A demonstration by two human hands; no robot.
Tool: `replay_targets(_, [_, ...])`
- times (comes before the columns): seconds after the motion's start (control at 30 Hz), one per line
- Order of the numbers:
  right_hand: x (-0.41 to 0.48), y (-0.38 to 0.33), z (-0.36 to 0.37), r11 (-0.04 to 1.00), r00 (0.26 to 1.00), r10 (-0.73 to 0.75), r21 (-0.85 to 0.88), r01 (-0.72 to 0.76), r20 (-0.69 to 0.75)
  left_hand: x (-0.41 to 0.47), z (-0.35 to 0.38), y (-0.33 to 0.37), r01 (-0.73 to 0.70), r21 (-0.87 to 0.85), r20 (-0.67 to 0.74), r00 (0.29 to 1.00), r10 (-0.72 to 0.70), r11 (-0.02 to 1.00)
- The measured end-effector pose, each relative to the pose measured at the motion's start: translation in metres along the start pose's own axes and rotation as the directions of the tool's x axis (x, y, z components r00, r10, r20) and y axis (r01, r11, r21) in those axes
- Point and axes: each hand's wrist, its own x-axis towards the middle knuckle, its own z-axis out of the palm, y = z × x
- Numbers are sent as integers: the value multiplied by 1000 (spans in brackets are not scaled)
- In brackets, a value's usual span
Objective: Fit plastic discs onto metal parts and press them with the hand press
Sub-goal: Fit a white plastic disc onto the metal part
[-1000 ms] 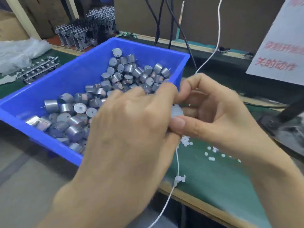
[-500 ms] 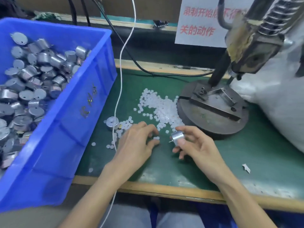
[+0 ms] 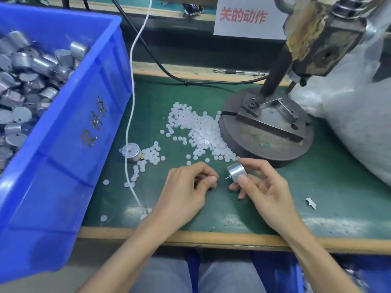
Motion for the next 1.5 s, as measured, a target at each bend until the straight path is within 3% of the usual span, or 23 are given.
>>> replay_targets(0.17, [4, 4, 2, 999, 1000, 16, -34, -16, 0, 3, 6, -8, -170, 206, -34, 983, 180, 964])
replay_targets(0.23, [6, 5, 3, 997, 1000, 12, -78, -11, 8, 1, 10, -13, -180, 216, -73, 977, 200, 960])
replay_targets(0.37, [12, 7, 5, 993, 1000, 8, -119, -6, 19, 1, 10, -17, -142, 133, -165, 973, 163, 981])
replay_targets(0.7, [15, 11, 7, 983, 995, -53, -173, 67, 84, 1, 5, -31, -85, 231, -70, 992, 103, 969])
replay_targets(0.97, [16, 11, 11, 909, 980, -154, -370, 192, 128, -2, 1, -31, -63, 236, -95, 992, 87, 970])
replay_targets(1.23, [15, 11, 10, 893, 977, -172, -399, 209, 127, -3, 1, -30, -64, 240, -85, 993, 87, 969])
replay_targets(1.37, [15, 12, 11, 828, 948, -254, -464, 316, 192, -4, 0, -30, -77, 233, -83, 992, 99, 969])
replay_targets(1.5, [13, 13, 13, 677, 887, -376, -574, 461, 270, -4, 0, -28, -129, 146, -83, 986, 142, 981])
